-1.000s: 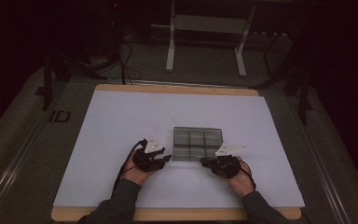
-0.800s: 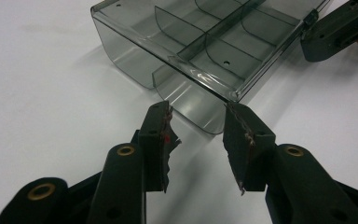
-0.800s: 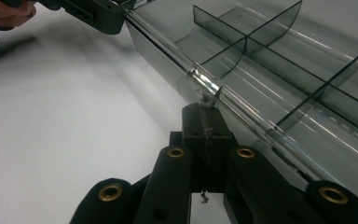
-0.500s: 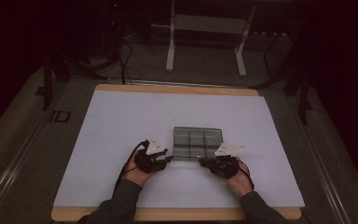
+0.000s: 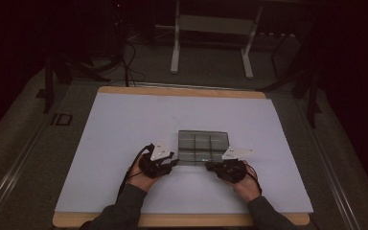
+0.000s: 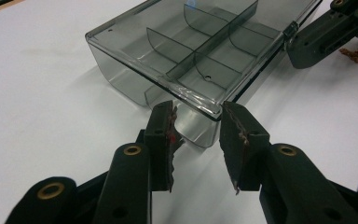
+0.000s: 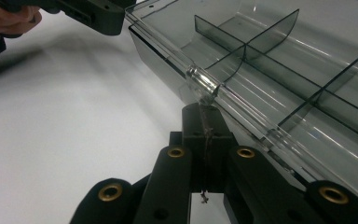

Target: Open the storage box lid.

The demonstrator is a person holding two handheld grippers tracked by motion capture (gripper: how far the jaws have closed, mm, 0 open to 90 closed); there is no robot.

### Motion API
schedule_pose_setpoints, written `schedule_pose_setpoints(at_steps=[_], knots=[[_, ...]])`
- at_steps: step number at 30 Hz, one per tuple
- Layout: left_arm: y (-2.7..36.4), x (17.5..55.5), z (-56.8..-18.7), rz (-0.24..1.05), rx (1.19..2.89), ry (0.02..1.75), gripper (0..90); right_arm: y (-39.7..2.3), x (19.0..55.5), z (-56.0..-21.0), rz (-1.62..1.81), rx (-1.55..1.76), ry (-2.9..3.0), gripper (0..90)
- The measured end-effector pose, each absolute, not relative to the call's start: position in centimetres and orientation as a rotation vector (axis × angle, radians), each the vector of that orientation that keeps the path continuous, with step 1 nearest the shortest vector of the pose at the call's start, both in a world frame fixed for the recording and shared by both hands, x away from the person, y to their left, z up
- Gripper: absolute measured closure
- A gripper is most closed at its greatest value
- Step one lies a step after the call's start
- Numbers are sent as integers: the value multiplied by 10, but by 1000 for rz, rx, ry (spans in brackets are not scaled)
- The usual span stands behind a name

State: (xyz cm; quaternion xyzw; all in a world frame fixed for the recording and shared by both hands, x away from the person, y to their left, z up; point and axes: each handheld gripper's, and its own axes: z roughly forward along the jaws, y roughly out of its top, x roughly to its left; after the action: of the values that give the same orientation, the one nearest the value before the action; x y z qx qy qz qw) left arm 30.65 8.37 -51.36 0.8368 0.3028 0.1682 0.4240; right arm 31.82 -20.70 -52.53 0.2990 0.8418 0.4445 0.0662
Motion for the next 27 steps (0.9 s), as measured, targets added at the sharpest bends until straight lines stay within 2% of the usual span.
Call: schedule_pose_setpoints(at_steps=[8, 27], knots=[[81, 307, -515, 458, 2130, 739, 657, -208, 318, -523, 1358, 904, 2530, 900], [72, 322, -510, 574, 2087, 743, 634, -215, 320, -514, 1403, 926, 2471, 883]])
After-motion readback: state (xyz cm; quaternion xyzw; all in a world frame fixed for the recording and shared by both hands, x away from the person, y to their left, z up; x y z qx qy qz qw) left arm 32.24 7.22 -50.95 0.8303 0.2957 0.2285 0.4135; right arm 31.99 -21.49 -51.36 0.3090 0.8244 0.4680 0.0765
